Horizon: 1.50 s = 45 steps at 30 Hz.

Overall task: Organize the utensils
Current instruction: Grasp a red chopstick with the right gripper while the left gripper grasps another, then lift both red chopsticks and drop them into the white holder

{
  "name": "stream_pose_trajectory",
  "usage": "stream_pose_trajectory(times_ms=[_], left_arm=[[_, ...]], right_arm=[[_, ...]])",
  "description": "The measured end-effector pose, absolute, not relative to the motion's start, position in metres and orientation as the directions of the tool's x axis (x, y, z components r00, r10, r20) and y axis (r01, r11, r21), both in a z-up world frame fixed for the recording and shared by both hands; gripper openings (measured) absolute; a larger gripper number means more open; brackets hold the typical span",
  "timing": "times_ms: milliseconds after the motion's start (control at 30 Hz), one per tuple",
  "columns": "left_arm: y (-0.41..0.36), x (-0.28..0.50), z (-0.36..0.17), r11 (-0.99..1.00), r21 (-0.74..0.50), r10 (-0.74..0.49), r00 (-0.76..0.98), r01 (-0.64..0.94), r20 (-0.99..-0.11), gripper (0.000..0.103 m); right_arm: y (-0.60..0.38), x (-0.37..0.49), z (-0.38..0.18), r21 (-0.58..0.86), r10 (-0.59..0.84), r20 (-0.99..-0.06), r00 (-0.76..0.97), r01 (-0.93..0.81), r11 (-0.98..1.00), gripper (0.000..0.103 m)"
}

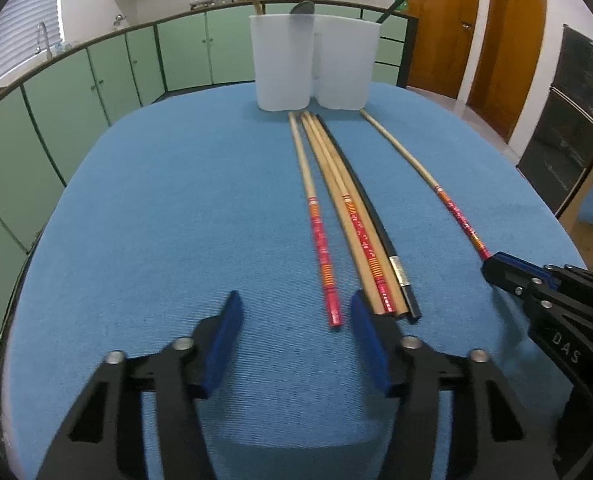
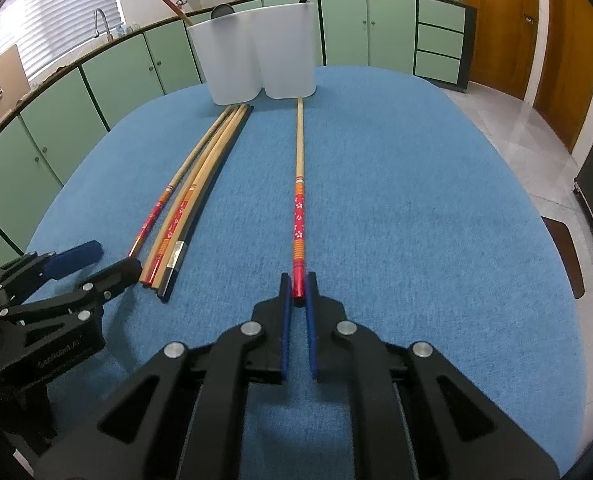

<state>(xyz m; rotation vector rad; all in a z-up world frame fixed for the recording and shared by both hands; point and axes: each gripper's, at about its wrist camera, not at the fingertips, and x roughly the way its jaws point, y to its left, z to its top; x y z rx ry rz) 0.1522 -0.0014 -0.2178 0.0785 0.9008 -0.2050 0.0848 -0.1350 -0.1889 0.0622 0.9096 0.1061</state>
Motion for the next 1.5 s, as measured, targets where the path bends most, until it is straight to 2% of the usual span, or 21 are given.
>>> stream_pose_trajectory(times_ms=[200,300,500,667,867,1200,1367,1500], left_arm=[[-0.005,0.15,-0.216,0.974,-0.023,-0.159,0.607,0.224,-0.779,0.012],[-0.005,0.151,-0.217,0.975,-0.033,-0.162,0.606,0.218,-0.779,0.006],[-0.003,0.147,-0.209,0.976,-0.043,-0.169,0.614,0.214,-0.771,0.006],[0.001,0.138,-0.183,0.975,-0.018,-0.164,0.663,0.222,-0.731,0.006],[0.009,0.129,-0.137,0.976,-0.024,-0.179,0.732,0.217,-0.657,0.006],[0.016,0.137,-0.056,0.971,-0.043,-0.224,0.838,0.234,-0.497,0.006],[0.02,0.153,-0.025,0.967,-0.054,-0.248,0.86,0.251,-0.446,0.006],[0.017,0.166,-0.016,0.961,-0.067,-0.272,0.857,0.27,-0.437,0.005]], right_arm=[[-0.134,0.084,-0.189,0.083,0.108,-0.784,0.611,-0.069,0.994,0.006],[-0.133,0.084,-0.189,0.078,0.104,-0.784,0.612,-0.07,0.995,0.005],[-0.136,0.08,-0.182,0.105,0.128,-0.769,0.626,-0.073,0.992,0.005],[-0.138,0.074,-0.16,0.092,0.134,-0.743,0.656,-0.099,0.991,0.005],[-0.141,0.071,-0.12,0.09,0.152,-0.69,0.708,-0.124,0.988,0.005],[-0.165,0.081,-0.034,0.159,0.22,-0.552,0.805,-0.157,0.975,0.005],[-0.169,0.101,0.001,0.147,0.242,-0.524,0.817,-0.194,0.97,0.005],[-0.171,0.119,0.02,0.149,0.271,-0.532,0.802,-0.227,0.962,0.005]])
